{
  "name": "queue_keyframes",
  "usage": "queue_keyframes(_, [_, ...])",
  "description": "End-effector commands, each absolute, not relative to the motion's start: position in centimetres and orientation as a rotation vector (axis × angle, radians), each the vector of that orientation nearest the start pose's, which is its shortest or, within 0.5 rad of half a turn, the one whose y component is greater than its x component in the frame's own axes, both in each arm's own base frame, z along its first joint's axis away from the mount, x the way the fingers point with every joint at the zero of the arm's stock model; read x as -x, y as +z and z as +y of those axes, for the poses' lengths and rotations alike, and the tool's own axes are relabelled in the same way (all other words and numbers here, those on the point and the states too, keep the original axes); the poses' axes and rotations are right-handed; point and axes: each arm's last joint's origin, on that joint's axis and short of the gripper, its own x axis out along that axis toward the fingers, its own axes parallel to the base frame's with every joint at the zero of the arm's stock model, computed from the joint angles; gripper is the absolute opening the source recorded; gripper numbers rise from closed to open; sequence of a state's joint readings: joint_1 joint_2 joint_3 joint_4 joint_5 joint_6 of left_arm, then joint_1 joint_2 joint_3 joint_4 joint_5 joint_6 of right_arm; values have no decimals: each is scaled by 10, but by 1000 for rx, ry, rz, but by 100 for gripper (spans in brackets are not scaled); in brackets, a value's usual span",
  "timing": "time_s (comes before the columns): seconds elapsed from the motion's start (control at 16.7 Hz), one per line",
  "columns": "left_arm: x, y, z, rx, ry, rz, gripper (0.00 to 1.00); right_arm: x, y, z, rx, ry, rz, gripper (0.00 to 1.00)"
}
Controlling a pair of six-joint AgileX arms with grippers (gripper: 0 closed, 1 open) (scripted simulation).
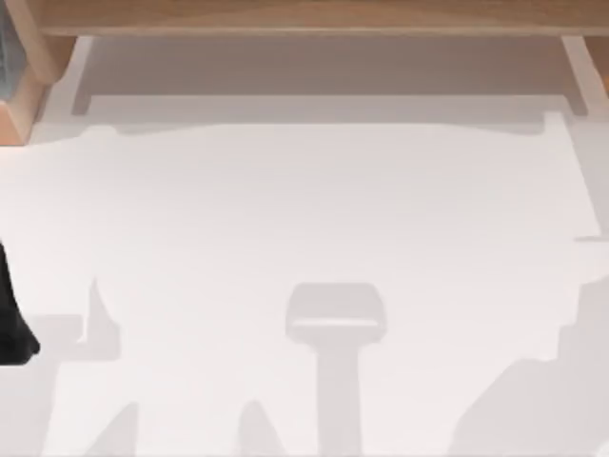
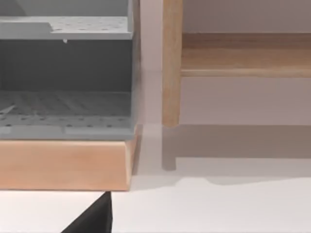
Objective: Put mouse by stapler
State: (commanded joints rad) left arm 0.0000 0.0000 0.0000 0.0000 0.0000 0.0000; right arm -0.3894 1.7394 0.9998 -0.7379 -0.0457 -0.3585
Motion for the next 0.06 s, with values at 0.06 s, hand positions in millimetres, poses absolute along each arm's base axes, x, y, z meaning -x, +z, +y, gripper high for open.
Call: queue_keyframes(0.06, [-106,160,-1,0,0,0,100,-279,141,-111,-26,-12,1467,100])
